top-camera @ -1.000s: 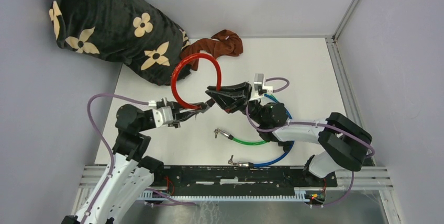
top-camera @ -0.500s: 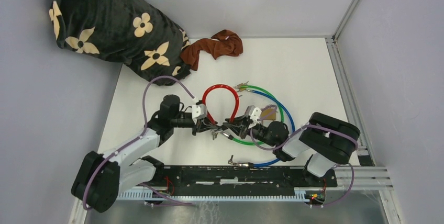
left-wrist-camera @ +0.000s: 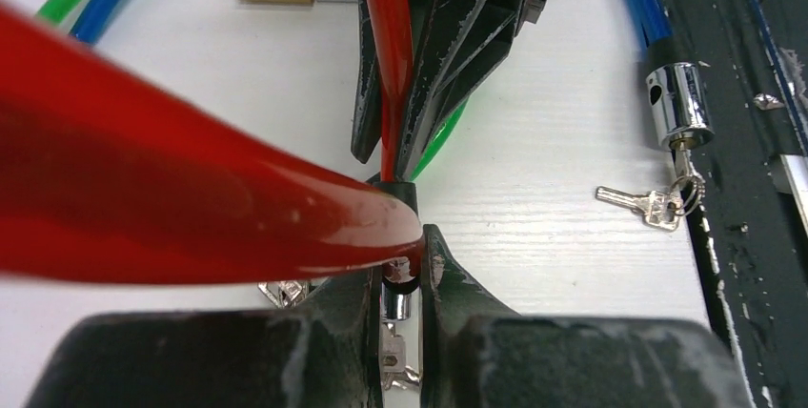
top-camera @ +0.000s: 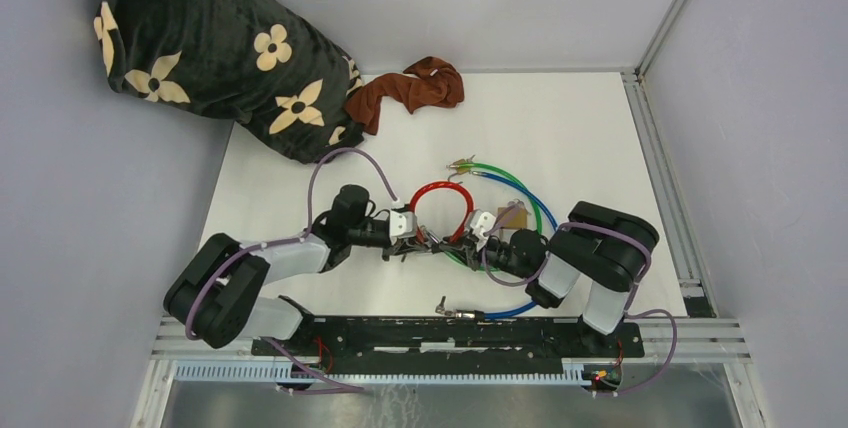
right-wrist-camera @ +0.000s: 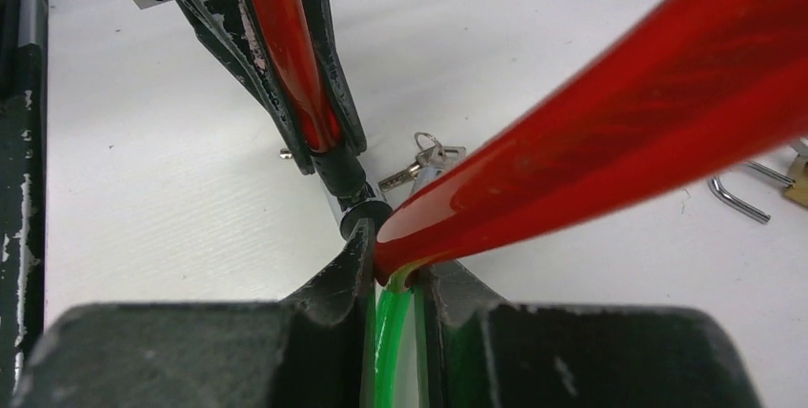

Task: Lock with the key
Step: Lock the lock.

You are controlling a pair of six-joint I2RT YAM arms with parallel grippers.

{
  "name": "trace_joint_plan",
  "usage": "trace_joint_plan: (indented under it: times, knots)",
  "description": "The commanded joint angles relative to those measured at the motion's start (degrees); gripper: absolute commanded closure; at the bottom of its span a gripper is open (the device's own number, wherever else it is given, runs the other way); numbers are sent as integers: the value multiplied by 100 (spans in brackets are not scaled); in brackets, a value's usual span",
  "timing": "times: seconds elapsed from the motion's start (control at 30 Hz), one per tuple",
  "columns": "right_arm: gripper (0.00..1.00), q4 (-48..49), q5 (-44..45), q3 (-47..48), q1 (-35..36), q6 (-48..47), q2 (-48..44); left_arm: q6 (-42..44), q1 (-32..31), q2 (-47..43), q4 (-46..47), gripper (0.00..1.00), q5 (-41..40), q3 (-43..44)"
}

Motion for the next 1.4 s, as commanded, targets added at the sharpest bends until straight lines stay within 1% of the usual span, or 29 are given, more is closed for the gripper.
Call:
trace_joint_plan:
  times: [0.0,0.07,0.1,0.17,0.23,0.27,0.33,0.37,0.4,0.47,0.6,0.67,0.73,0.77,0.8,0.87,0.9,0.93,1.0,1.03,1.1,1.17,1.23,1.3,1.37]
  knots:
    - [80,2540,-468,-112,63,-399,113,657,-268,319,-72,98,-486,125]
    - [71,2533,-427,-306,59,-407,9,713,-355,372,-202,98,-476,138]
    - [68,2537,-393,-428,57,-403,-71,713,-406,414,-243,98,-487,140]
    - [64,2533,-294,-616,41,-344,-221,577,-436,506,-235,98,-519,161]
    - [56,2534,-203,-807,-7,-209,-395,346,-438,580,-129,98,-613,196]
    - [49,2536,-170,-914,-34,-110,-498,204,-439,589,-131,98,-668,250]
    - [40,2535,-47,-1202,-113,139,-706,11,-440,595,-249,98,-690,347]
    - [32,2526,-22,-1349,-133,171,-822,14,-438,588,-321,98,-641,366]
    - [27,2530,53,-1463,-135,189,-906,25,-440,595,-332,98,-617,364]
    - [24,2503,122,-1662,-186,208,-1050,-37,-441,680,-232,98,-637,335]
    - [24,2280,120,-1910,-412,622,-1428,-190,-431,747,-158,98,-726,361]
    - [25,2010,129,-2157,-439,725,-1876,-238,-432,764,-220,98,-711,407]
    - [27,1098,-77,-2249,-447,794,-2631,-293,-430,789,-205,98,-729,407]
    - [28,62,-246,-2137,-448,767,-3199,-294,-429,791,-181,98,-720,387]
    - [28,-1367,-430,-1896,-451,665,-3722,-297,-429,797,-166,98,-714,366]
    - [28,-4202,-663,-951,-447,35,-4793,-315,-429,841,-155,98,-705,367]
    - [29,-5386,-729,-476,-447,-376,-5148,-342,-433,863,-151,98,-713,370]
    - [29,-6076,-873,-193,-453,-654,-5410,-366,-429,882,-137,98,-716,369]
    - [30,-7115,-1335,288,-449,-1144,-5878,-361,-432,896,-116,98,-719,353]
    - [30,-7390,-1603,514,-456,-1255,-5988,-367,-429,902,-103,98,-715,343]
    - [30,-8020,-1833,1040,-456,-1567,-6048,-396,-429,896,-78,98,-724,314]
    - [29,-8655,-1856,1833,-457,-2061,-5886,-360,-429,874,-78,98,-690,287]
    - [27,-9616,-1730,2756,-455,-2683,-5576,-331,-429,848,-83,98,-652,260]
    - [23,-10460,-1581,3664,-456,-3401,-5141,-289,-434,815,-98,98,-629,240]
    - [19,-11219,-1265,4329,-456,-3974,-4687,-180,-435,774,-132,98,-560,213]
